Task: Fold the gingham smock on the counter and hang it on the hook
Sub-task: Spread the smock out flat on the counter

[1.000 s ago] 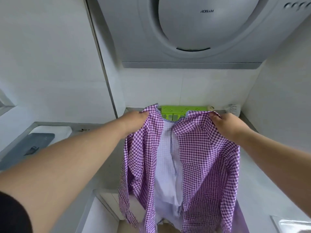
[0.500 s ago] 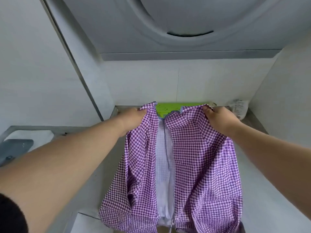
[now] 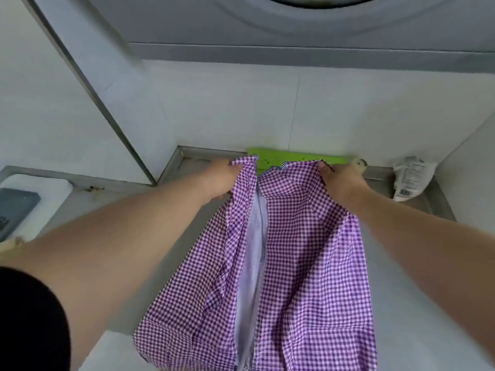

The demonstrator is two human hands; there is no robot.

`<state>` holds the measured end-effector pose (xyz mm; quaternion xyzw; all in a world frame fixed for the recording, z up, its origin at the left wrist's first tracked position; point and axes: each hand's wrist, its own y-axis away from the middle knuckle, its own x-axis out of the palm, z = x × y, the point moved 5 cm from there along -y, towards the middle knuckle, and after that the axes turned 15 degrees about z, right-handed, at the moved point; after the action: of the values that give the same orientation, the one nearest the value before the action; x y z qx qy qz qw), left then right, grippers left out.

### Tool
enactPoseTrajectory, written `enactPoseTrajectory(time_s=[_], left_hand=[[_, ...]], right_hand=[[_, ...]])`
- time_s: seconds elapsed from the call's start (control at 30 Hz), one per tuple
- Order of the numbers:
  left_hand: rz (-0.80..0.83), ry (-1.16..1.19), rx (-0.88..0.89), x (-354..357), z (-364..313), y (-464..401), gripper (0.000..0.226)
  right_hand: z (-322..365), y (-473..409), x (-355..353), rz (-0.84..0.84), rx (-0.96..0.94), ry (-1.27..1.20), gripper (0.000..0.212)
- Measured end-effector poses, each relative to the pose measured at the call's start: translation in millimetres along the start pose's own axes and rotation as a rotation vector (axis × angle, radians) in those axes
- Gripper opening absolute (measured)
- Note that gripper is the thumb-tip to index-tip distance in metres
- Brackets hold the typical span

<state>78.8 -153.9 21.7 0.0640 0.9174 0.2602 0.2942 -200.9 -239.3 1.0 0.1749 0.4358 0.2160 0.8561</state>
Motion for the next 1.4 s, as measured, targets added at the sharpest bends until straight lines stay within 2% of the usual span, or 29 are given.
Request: enactPoseTrajectory(time_s=[0.13,0.27,0.37,0.5,0.57,0.63,0.77,0.87,1.0,1.23,1.4], left_hand=[[0.095,0.025,-0.03,15,19,-31,0.05],[0.124,-0.028,-0.04,39,42,-58,0.044],[0.198,-0.162,0.013,62,52,-55,0.063],[0.45,-0.634,0.179,107,64,-35,0.071],[0.603,-0.874,0.172,132,79,-35,0.074],[0.685,-1.034,0.136,150,92,-36,0.077],[0.707,-1.187,0.094,171,98,-40,0.075],[0.711,-1.226,0.036,180,96,-44,0.079],[0.733,-1.266,-0.032,187,94,-44,0.09],[0.753,-1.331,-0.045,187,92,-39,0.1],[0.752,-1.345,-0.068,187,92,-40,0.1]], right_hand=[[-14,-32,16,-0.003,0.027,-0.032,0.066],[-25,-53,43,-0.004,0.071,-0.072,0.055],[-30,-67,64,0.0,0.091,-0.081,0.045],[-39,-84,87,0.038,0.143,-0.033,0.029],[-42,-88,97,0.043,0.123,-0.032,0.025],[-45,-83,105,0.049,0.064,-0.042,0.034],[-63,-58,121,0.084,0.021,-0.043,0.07],[-89,-28,125,0.031,0.091,0.016,0.081],[-126,19,130,0.008,0.232,-0.086,0.089],[-186,98,156,0.189,0.507,-0.111,0.072],[-204,124,175,0.241,0.59,-0.034,0.041]])
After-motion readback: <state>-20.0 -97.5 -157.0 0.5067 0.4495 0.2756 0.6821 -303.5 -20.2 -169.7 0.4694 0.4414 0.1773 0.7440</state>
